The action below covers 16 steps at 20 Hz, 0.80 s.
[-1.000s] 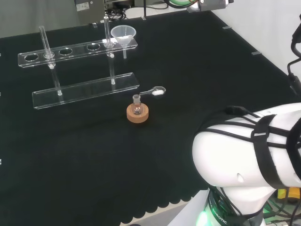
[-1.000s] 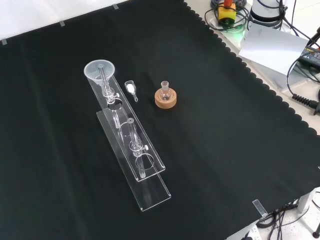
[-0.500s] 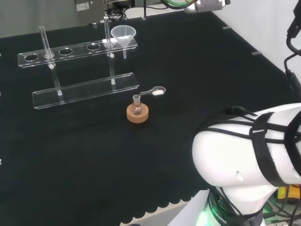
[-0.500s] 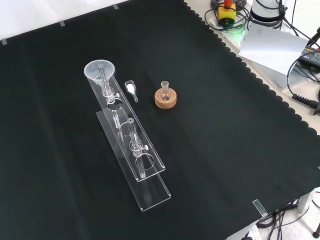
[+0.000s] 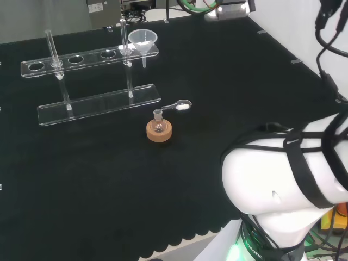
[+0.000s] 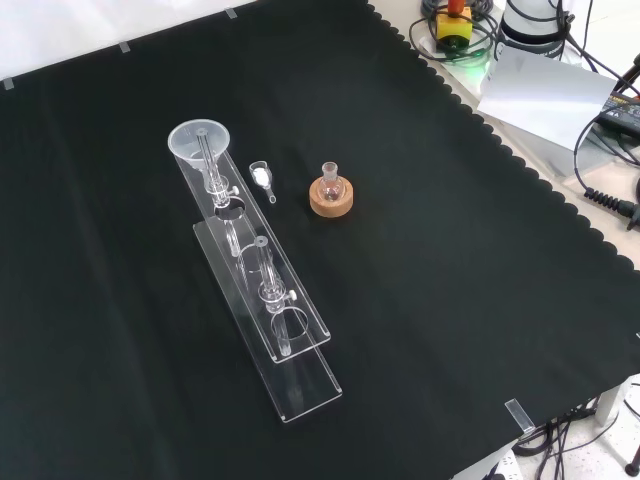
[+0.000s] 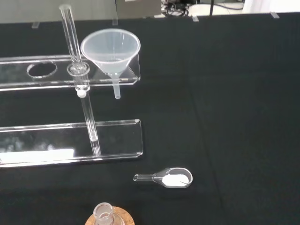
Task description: Pick up the funnel from the transparent funnel stand.
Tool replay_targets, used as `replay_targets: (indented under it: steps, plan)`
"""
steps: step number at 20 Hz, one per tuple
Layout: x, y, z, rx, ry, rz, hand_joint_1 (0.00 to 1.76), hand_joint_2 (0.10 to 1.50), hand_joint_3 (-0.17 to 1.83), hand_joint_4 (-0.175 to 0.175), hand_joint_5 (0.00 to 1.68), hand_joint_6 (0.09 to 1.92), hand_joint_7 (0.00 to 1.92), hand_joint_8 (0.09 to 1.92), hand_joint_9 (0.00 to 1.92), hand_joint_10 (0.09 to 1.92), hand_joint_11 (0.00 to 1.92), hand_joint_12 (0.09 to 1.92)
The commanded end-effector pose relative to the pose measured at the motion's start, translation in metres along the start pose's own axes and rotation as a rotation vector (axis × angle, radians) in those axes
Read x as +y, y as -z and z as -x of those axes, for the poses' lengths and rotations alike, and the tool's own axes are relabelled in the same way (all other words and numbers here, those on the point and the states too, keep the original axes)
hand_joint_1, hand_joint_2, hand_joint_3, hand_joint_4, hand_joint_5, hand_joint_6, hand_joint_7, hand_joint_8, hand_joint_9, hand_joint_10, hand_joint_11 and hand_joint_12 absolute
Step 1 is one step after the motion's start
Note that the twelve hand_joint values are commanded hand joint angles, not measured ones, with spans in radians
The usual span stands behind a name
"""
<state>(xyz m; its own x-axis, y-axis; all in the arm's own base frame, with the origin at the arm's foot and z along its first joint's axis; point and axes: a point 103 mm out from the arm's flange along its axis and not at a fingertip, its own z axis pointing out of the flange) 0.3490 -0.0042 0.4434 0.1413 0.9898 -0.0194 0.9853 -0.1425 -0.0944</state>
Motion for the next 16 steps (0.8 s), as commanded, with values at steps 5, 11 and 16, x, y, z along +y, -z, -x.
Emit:
replay_targets:
  steps: [5,11,16]
  plan:
    - [0.092,-0.035,-0.002,-0.017,0.037,-0.031,0.05,1.26,0.27,0.002,0.26,0.09,0.02,0.42,0.12,0.6,0.0,1.32]
    - [0.138,-0.044,0.009,-0.006,0.055,-0.046,0.13,1.22,0.25,0.002,0.26,0.09,0.04,0.44,0.14,0.62,0.0,1.32]
    - [0.166,-0.055,0.006,-0.028,0.097,-0.077,0.31,1.14,0.21,0.006,0.26,0.09,0.08,0.47,0.18,0.64,0.0,1.36]
